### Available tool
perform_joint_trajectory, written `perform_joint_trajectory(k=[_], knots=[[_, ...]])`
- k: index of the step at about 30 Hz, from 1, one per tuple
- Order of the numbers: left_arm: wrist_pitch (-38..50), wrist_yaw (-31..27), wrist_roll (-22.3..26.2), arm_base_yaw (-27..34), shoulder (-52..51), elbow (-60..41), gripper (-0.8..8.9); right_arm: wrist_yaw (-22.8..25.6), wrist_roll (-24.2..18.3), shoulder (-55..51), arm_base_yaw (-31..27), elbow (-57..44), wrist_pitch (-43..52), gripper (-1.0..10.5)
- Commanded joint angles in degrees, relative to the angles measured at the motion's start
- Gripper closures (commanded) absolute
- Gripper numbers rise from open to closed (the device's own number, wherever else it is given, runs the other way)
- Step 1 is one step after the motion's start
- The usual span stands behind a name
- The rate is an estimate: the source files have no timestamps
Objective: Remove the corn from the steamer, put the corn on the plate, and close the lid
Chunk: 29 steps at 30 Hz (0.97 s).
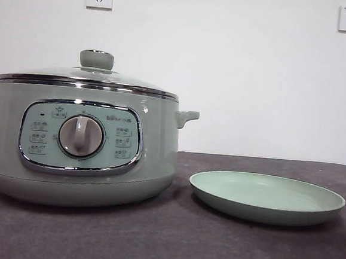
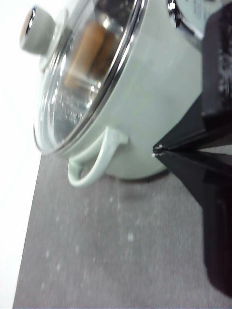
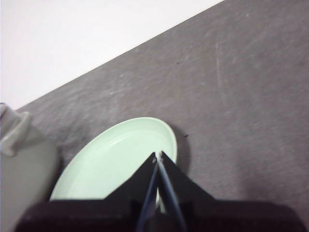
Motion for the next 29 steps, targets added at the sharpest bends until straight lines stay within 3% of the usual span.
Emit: perform_joint_trajectory(k=[1, 10, 18, 24, 29], knots=[[-0.5, 2.0, -3.0, 0.1, -0.2, -0.2, 8.22, -1.2, 1.9, 0.1, 0.0, 0.9, -0.6, 9.6], [-10.5, 2.9, -4.4, 0.1, 0.0, 10.0, 8.22, -3.6, 1.4, 4.7, 0.0, 11.3, -3.7, 9.6], [-15.5, 3.0, -4.4, 0.1, 0.1, 19.5, 8.22, -3.8, -4.5, 13.3, 0.0, 24.6, -6.9, 9.5], [-17.3, 3.5, -4.2, 0.1, 4.1, 25.6, 8.22, -9.5, -9.2, 21.3, 0.1, 33.3, -10.7, 9.5], [-17.6, 8.3, -3.8, 0.1, 11.0, 30.4, 8.22, -14.5, -13.9, 27.7, 0.1, 38.7, -14.6, 9.5]])
